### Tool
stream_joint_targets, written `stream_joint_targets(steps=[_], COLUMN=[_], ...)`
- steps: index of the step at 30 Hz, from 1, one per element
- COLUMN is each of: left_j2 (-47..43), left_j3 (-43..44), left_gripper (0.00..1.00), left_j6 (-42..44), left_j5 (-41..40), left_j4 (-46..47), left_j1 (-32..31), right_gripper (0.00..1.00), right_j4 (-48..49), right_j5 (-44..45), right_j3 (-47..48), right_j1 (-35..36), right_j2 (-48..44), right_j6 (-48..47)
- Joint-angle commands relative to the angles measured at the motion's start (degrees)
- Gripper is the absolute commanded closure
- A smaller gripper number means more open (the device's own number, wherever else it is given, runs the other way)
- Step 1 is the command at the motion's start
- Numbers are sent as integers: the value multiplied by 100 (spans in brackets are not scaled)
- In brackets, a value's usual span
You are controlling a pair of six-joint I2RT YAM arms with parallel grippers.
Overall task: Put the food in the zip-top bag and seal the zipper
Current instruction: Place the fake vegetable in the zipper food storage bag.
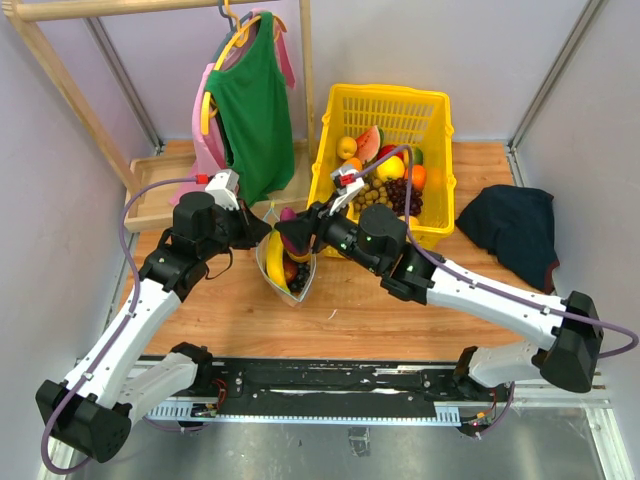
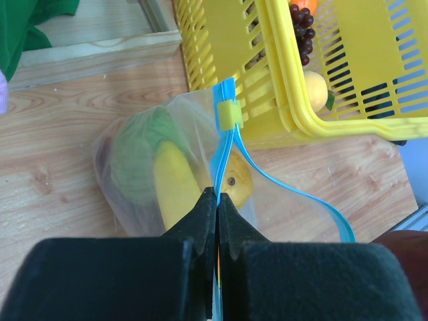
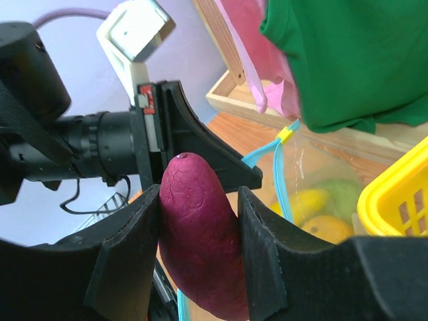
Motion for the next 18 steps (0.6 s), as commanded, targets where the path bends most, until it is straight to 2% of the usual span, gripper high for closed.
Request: stream_joint_targets(steps=[1,8,18], left_j2=[-74,-70,-61], left_j3=[-27,-27,-27], left_gripper=[99,100,100], left_j6=[-23,-27,-27], left_j5=[68,68,68], left_j4=[260,260,269], left_j1=[-10,-12,-8], right_gripper=[72,68,42], right_j4=[502,373,-61], right_j5=[-12,-63,239], right_j3=[-252,-461,-638], right_j1=[137,213,270], right_j2=[158,430,473], right_j6=[368,605,645])
